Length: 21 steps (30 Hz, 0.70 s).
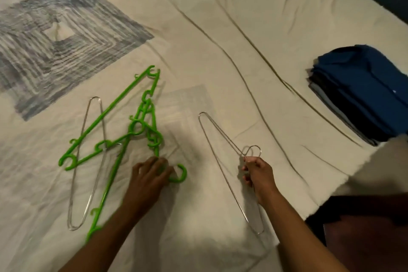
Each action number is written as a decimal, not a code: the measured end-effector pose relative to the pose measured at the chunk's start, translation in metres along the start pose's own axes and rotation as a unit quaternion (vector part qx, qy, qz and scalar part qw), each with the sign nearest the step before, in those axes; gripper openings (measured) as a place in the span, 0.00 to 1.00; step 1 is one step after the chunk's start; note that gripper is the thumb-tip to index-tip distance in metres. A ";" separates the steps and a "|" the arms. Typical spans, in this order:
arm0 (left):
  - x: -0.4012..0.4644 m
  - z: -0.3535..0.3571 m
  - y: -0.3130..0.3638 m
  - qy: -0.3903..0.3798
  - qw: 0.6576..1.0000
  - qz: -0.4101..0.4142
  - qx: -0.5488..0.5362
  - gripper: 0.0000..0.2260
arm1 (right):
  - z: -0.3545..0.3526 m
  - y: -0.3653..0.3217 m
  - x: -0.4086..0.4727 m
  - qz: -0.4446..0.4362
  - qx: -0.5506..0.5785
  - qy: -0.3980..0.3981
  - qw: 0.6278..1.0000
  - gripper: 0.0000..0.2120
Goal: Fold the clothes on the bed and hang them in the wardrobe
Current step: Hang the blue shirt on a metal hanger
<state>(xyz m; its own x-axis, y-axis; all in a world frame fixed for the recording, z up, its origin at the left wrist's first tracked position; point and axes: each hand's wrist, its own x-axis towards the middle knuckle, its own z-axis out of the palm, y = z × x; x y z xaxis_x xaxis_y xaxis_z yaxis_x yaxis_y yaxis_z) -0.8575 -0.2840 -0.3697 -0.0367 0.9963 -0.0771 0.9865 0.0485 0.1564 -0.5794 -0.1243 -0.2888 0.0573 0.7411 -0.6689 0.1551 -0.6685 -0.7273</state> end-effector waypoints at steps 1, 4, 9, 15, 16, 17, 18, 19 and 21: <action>0.007 -0.005 -0.004 -0.004 1.000 -0.027 -0.003 0.19 | -0.008 0.002 0.008 -0.004 -0.015 0.002 1.000 0.08; 0.037 -0.027 -0.001 -0.014 0.989 -0.145 -0.030 0.19 | -0.028 0.008 0.033 -0.032 -0.084 -0.005 0.996 0.07; 0.086 -0.046 0.051 0.025 0.993 -0.110 -0.032 0.22 | -0.049 0.003 0.064 -0.124 -0.270 -0.017 0.955 0.11; 0.146 -0.038 0.157 0.003 0.997 0.041 -0.066 0.28 | -0.068 -0.037 0.096 -0.224 -0.386 -0.045 0.894 0.10; 0.157 -0.037 0.170 -0.010 0.996 0.048 -0.069 0.28 | -0.071 -0.045 0.103 -0.236 -0.393 -0.045 0.888 0.10; 0.168 -0.037 0.182 -0.015 0.996 0.049 -0.069 0.28 | -0.072 -0.052 0.110 -0.245 -0.395 -0.048 0.884 0.10; 0.184 -0.036 0.195 -0.019 0.996 0.047 -0.069 0.28 | -0.078 -0.062 0.121 -0.256 -0.396 -0.052 0.880 0.10; 0.197 -0.035 0.204 -0.021 0.996 0.040 -0.070 0.28 | -0.081 -0.069 0.129 -0.268 -0.397 -0.057 0.876 0.10; 0.224 -0.032 0.224 -0.028 0.997 0.021 -0.070 0.27 | -0.093 -0.083 0.146 -0.297 -0.397 -0.065 0.866 0.10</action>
<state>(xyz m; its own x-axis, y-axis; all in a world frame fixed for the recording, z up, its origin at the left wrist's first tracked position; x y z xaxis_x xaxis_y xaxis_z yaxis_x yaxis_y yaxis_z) -0.6504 -0.0474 -0.3200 0.0177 0.9924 -0.1215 0.9551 0.0191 0.2957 -0.4920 0.0455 -0.3115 -0.3686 0.8916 -0.2629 0.7511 0.1190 -0.6494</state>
